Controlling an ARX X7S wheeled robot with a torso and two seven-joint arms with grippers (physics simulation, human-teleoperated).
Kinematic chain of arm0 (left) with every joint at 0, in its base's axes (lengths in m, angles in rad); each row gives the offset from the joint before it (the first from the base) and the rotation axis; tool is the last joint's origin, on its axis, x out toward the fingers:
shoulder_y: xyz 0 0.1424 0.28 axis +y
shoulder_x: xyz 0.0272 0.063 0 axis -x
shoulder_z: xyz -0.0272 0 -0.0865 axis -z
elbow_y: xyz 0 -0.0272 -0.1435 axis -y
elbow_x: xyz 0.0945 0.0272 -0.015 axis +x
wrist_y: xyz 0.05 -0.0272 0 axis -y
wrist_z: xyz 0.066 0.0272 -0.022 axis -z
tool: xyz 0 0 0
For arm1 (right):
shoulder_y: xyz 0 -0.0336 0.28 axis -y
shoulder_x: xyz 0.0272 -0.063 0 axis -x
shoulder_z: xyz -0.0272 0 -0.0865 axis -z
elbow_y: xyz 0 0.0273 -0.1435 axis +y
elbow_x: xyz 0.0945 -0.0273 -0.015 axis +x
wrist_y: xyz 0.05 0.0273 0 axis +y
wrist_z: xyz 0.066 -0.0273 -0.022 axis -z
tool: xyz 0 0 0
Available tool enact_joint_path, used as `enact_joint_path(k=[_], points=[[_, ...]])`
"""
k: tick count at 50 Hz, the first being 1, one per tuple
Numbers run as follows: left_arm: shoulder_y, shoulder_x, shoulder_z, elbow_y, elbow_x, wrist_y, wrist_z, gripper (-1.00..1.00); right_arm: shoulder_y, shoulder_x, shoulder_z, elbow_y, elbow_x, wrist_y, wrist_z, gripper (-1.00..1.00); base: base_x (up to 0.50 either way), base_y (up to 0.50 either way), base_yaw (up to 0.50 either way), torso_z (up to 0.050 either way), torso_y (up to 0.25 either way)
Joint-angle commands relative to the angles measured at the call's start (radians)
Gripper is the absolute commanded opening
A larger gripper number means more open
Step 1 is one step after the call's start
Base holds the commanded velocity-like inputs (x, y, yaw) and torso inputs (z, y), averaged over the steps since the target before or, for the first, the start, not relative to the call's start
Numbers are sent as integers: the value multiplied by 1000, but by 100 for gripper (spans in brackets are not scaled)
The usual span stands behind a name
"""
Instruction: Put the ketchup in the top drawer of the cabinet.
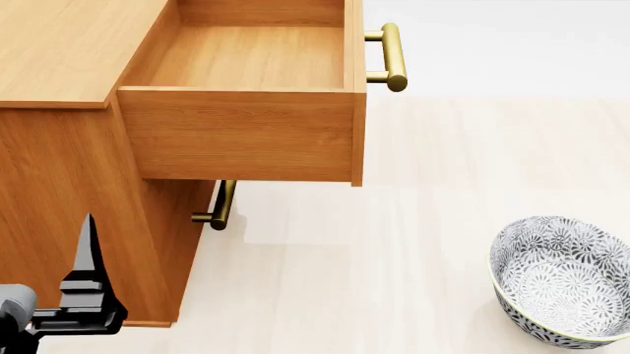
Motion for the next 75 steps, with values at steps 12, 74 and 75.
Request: enact_joint_path(k=[12, 74, 75], points=[[2, -6, -2, -26, -10, 18, -11, 100, -75, -113, 24, 167, -12, -210, -150, 100, 0, 0, 0, 0, 0], [-16, -20, 18, -67, -36, 36, -34, 100, 42, -156, -70, 367, -106, -299, -123, 100, 0, 0, 0, 0, 0], [-16, -20, 18, -67, -36, 36, -34, 100, 42, -156, -71, 370, -109, -300, -122, 100, 0, 0, 0, 0, 0]])
